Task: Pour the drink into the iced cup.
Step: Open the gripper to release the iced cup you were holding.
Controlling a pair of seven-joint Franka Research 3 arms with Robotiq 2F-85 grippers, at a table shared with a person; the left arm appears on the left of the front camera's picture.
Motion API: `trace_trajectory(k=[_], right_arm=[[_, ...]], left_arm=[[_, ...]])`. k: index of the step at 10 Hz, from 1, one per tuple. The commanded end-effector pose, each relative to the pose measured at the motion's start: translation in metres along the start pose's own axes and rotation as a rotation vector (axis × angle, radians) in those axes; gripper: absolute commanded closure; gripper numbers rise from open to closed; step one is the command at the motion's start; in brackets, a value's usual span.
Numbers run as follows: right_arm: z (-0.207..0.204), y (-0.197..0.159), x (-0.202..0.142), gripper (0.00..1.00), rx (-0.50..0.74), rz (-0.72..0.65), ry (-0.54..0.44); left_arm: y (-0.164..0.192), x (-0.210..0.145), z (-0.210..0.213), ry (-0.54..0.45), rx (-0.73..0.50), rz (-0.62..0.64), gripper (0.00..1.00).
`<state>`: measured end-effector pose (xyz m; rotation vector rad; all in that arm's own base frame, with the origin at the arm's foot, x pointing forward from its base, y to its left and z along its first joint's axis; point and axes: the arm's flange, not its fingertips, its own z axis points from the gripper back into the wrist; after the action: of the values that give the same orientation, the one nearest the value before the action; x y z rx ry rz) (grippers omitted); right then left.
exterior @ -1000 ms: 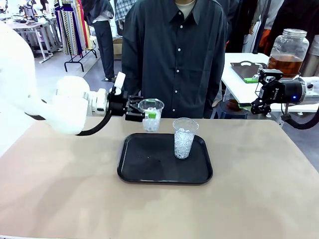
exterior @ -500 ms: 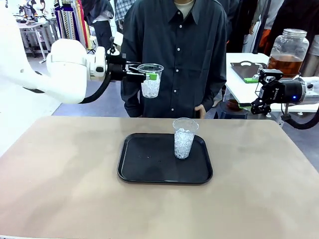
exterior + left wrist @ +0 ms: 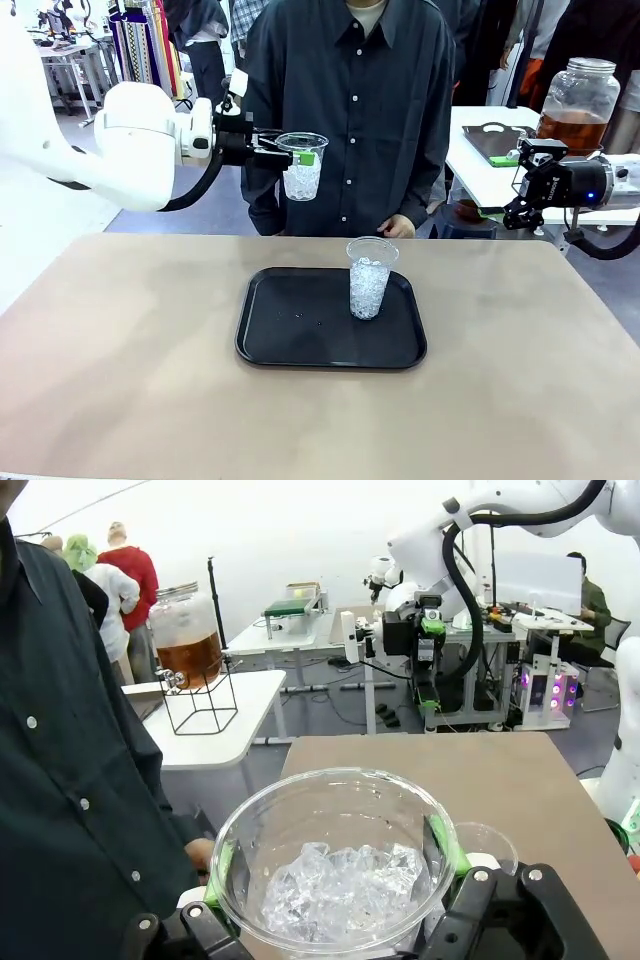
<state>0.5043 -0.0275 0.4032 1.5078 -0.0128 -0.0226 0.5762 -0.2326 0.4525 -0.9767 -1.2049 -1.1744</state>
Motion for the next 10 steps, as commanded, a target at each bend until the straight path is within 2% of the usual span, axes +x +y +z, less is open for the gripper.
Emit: trace_trajectory(k=[1, 10], right_arm=[[0.0, 0.001, 0.0, 0.0, 0.0, 0.003, -0.001], [0.0, 0.001, 0.0, 0.0, 0.0, 0.003, -0.001]], left_arm=[[-0.0048, 0.0019, 0.0005, -0.013, -0.003, -0.021, 0.09], [-0.0048, 0.0019, 0.0005, -0.013, -0.003, -0.021, 0.09]])
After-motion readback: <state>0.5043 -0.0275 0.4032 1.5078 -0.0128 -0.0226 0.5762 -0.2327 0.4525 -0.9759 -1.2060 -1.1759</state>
